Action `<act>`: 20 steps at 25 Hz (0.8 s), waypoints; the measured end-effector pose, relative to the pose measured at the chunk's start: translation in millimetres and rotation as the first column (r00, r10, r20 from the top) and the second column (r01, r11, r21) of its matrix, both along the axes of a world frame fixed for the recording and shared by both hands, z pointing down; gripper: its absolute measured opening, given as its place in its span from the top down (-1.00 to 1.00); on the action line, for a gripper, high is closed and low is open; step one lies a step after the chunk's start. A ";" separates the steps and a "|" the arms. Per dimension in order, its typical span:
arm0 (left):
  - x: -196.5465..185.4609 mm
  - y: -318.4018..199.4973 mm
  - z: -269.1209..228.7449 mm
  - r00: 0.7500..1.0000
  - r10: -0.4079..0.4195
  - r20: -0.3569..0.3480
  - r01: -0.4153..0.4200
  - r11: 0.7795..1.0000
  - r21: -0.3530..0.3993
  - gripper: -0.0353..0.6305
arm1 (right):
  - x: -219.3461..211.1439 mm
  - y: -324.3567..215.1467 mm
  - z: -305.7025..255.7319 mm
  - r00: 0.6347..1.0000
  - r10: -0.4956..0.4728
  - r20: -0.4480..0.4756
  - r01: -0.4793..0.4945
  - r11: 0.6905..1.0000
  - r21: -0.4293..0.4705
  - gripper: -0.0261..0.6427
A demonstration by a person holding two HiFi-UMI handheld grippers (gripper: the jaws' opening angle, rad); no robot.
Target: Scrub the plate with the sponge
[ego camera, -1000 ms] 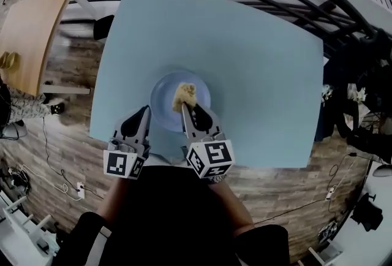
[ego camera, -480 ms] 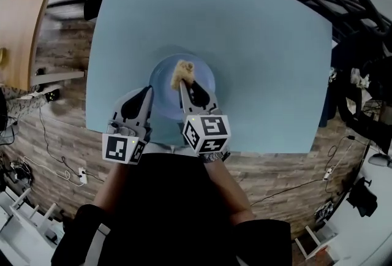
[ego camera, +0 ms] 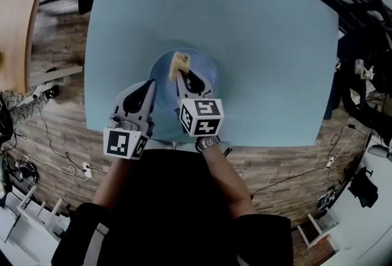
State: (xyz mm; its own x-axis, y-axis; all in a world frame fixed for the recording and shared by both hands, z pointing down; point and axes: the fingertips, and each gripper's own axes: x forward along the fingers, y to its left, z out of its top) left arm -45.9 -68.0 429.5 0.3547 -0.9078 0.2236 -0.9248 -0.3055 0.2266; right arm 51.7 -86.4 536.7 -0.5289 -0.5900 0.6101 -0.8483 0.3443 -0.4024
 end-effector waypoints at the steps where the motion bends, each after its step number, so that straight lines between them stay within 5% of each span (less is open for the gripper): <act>1: 0.5 -1.4 2.0 1.000 0.005 0.001 -0.005 1.000 -0.004 0.89 | -1.5 -1.5 4.3 1.000 -0.001 -0.004 0.001 1.000 -0.008 0.70; 20: 5.6 -20.3 23.8 0.999 0.034 -0.022 -0.035 0.998 -0.052 0.89 | -24.5 -12.1 56.0 0.999 -0.028 -0.021 0.026 0.992 -0.127 0.70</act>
State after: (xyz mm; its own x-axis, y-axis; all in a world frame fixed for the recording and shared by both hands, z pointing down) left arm -40.3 -88.3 453.4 0.3909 -0.8822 0.2626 -0.9087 -0.3246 0.2625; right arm 27.2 -98.4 592.8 -0.5285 -0.4931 0.6910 -0.8489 0.3148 -0.4246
